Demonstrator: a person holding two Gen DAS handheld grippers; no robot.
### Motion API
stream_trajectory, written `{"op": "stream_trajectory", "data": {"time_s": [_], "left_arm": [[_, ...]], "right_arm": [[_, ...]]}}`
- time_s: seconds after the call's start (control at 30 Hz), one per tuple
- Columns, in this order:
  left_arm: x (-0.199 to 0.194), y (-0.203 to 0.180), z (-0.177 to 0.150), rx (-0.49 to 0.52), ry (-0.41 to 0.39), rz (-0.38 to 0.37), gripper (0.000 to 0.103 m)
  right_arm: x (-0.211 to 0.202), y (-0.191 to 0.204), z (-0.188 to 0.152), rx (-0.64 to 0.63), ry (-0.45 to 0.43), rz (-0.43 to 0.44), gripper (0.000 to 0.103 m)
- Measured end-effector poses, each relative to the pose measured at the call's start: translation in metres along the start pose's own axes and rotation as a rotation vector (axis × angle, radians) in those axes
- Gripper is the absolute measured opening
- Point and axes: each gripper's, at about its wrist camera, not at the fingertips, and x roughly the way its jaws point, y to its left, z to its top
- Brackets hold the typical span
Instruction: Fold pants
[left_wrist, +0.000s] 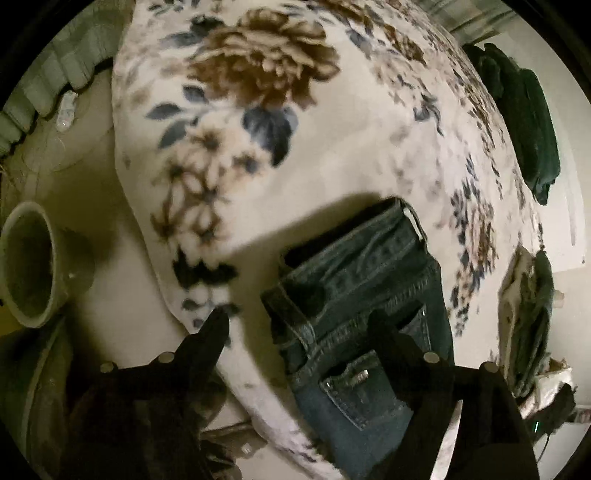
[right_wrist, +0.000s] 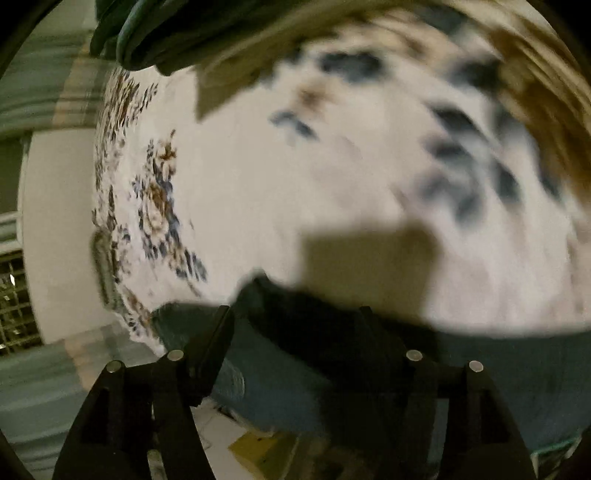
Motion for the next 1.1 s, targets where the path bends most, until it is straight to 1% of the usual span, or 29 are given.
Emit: {"op": "stream_trajectory", "data": {"time_s": [0.07,0.13,0.17,0.2,0.23,0.27,0.3,0.33,0.4,0.47,0.57,0.6,0.63,0.67,0.7,0.73,0.77,0.83,0.9,0.93,1.0,1.03,1.07,1.1], "left_arm": [[0.009,0.0,0.004,-0.017,0.012,-0.005,0.076],[0.029,0.0,0.005,-0.046,0.048,-0.019,0.075],[0.036,0.0,0.003,-0.054,0.052,-0.031,0.05],[0.039,-0.001,0.002,-0.051,0.046,-0.034,0.03],[0.04,-0.003,0.001,-0.03,0.027,-0.006,0.026],[0.036,-0.005,0.001,-0.008,-0.006,0.003,0.024],[0.034,-0.004,0.001,-0.006,-0.023,0.004,0.024],[0.034,-0.002,0.003,-0.012,-0.026,0.001,0.024],[0.031,0.002,0.008,-0.034,-0.044,-0.004,0.024],[0.028,-0.002,0.009,-0.015,-0.033,0.004,0.024],[0.014,-0.016,-0.001,0.032,-0.017,0.034,0.024],[0.007,-0.024,-0.009,0.053,-0.009,0.044,0.026],[0.001,-0.034,-0.018,0.082,-0.005,0.055,0.032],[-0.003,-0.044,-0.028,0.111,-0.008,0.064,0.048],[-0.008,-0.058,-0.041,0.155,-0.009,0.068,0.06],[-0.009,-0.073,-0.055,0.202,0.003,0.064,0.081],[-0.009,-0.087,-0.068,0.245,0.019,0.057,0.087],[0.0,-0.13,-0.102,0.37,0.066,0.034,0.087],[0.014,-0.172,-0.135,0.498,0.101,0.026,0.09],[0.021,-0.19,-0.149,0.546,0.117,0.027,0.091],[0.037,-0.229,-0.189,0.649,0.16,-0.001,0.091],[0.045,-0.247,-0.209,0.699,0.173,-0.002,0.091],[0.05,-0.258,-0.222,0.728,0.187,-0.005,0.091],[0.059,-0.275,-0.243,0.771,0.211,-0.016,0.091]], "right_arm": [[-0.01,-0.026,-0.027,0.048,-0.012,0.007,0.07],[-0.019,-0.054,-0.052,0.106,-0.029,-0.009,0.07],[-0.025,-0.068,-0.065,0.14,-0.04,-0.017,0.07],[-0.029,-0.08,-0.075,0.176,-0.05,-0.024,0.07],[-0.041,-0.099,-0.089,0.231,-0.075,-0.037,0.07],[-0.048,-0.111,-0.1,0.268,-0.101,-0.058,0.07],[-0.06,-0.128,-0.112,0.315,-0.138,-0.092,0.07],[-0.078,-0.148,-0.126,0.373,-0.184,-0.127,0.07],[-0.111,-0.183,-0.15,0.475,-0.263,-0.15,0.07],[-0.144,-0.222,-0.176,0.588,-0.331,-0.165,0.07],[-0.188,-0.281,-0.2,0.699,-0.392,-0.19,0.07],[-0.203,-0.302,-0.206,0.732,-0.408,-0.2,0.07],[-0.216,-0.321,-0.214,0.772,-0.435,-0.215,0.07],[-0.225,-0.334,-0.219,0.792,-0.45,-0.221,0.07],[-0.234,-0.348,-0.223,0.809,-0.469,-0.224,0.07],[-0.244,-0.363,-0.226,0.824,-0.492,-0.222,0.07],[-0.253,-0.378,-0.227,0.836,-0.52,-0.225,0.07],[-0.259,-0.394,-0.225,0.846,-0.55,-0.236,0.07],[-0.262,-0.407,-0.22,0.85,-0.584,-0.231,0.07],[-0.265,-0.417,-0.216,0.853,-0.601,-0.232,0.069],[-0.266,-0.427,-0.206,0.855,-0.634,-0.234,0.069],[-0.269,-0.435,-0.202,0.853,-0.654,-0.242,0.069],[-0.27,-0.44,-0.195,0.856,-0.661,-0.253,0.069],[-0.271,-0.446,-0.19,0.861,-0.669,-0.26,0.069]]}}
